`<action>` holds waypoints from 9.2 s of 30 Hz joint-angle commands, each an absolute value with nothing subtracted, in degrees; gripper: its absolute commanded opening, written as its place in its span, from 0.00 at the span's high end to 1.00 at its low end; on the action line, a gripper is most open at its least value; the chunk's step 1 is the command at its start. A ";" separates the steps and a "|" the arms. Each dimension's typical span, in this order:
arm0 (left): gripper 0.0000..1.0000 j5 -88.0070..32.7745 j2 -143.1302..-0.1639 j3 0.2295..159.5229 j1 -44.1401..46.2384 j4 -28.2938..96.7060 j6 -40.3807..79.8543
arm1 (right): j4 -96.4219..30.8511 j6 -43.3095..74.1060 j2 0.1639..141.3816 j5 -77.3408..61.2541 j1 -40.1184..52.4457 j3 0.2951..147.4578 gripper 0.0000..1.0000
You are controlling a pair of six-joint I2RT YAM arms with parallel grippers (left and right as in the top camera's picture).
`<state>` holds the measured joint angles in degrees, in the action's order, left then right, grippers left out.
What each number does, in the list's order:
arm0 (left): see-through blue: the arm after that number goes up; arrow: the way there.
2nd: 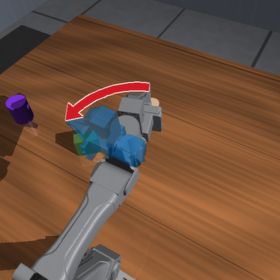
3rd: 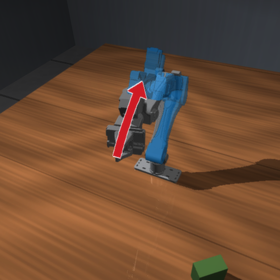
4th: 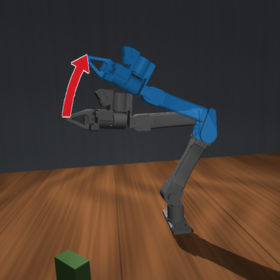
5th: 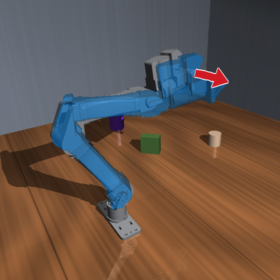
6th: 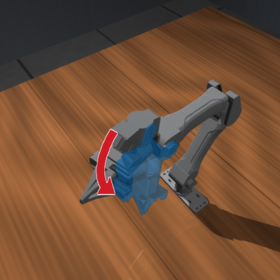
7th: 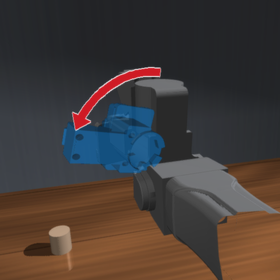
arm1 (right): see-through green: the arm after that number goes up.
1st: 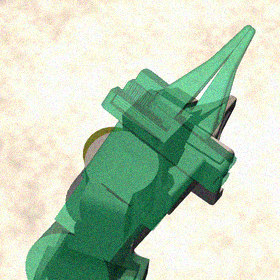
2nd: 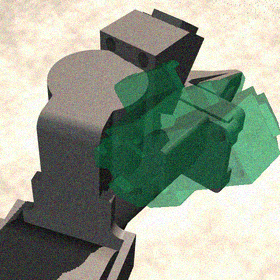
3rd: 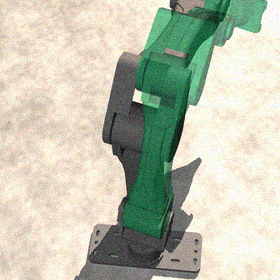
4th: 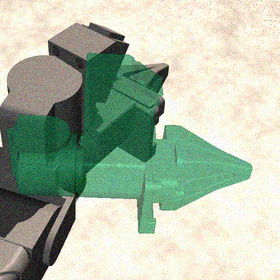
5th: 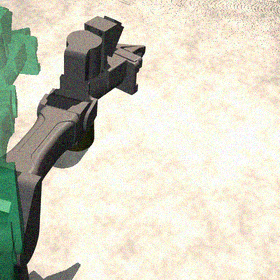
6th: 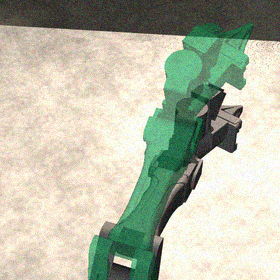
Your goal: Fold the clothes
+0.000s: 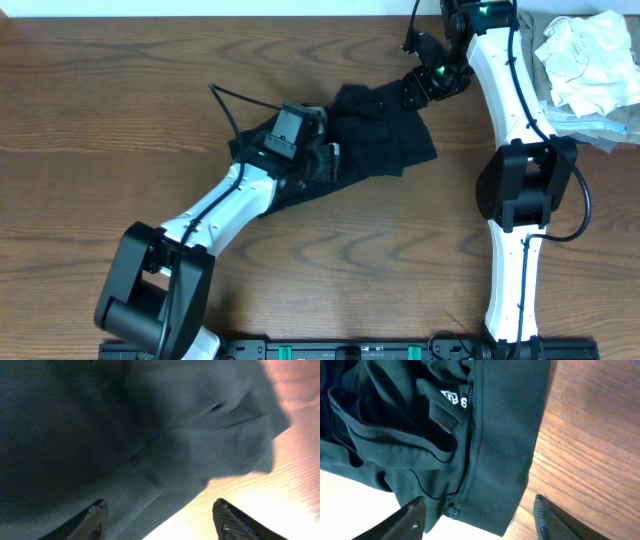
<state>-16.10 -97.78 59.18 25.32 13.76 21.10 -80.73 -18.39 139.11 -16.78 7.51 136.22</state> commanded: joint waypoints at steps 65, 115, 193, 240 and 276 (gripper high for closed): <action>0.20 -2.96 -79.59 60.34 -9.37 45.19 8.58 | -77.49 -14.98 129.40 -27.51 9.87 135.00 0.99; 0.19 -11.60 -92.82 60.20 -0.51 34.61 7.53 | -73.71 -8.67 132.55 -17.15 24.05 131.98 0.33; 0.18 -7.46 -92.82 60.23 -12.32 33.56 8.38 | -49.91 -0.69 143.28 21.06 44.12 118.85 0.21; 0.18 -7.44 -93.80 60.20 -12.32 34.22 7.27 | -63.07 -3.18 148.64 9.85 41.80 122.78 0.58; 0.18 -7.44 -94.41 60.12 -12.32 32.40 7.09 | -61.14 -10.26 125.47 9.65 27.55 123.02 0.99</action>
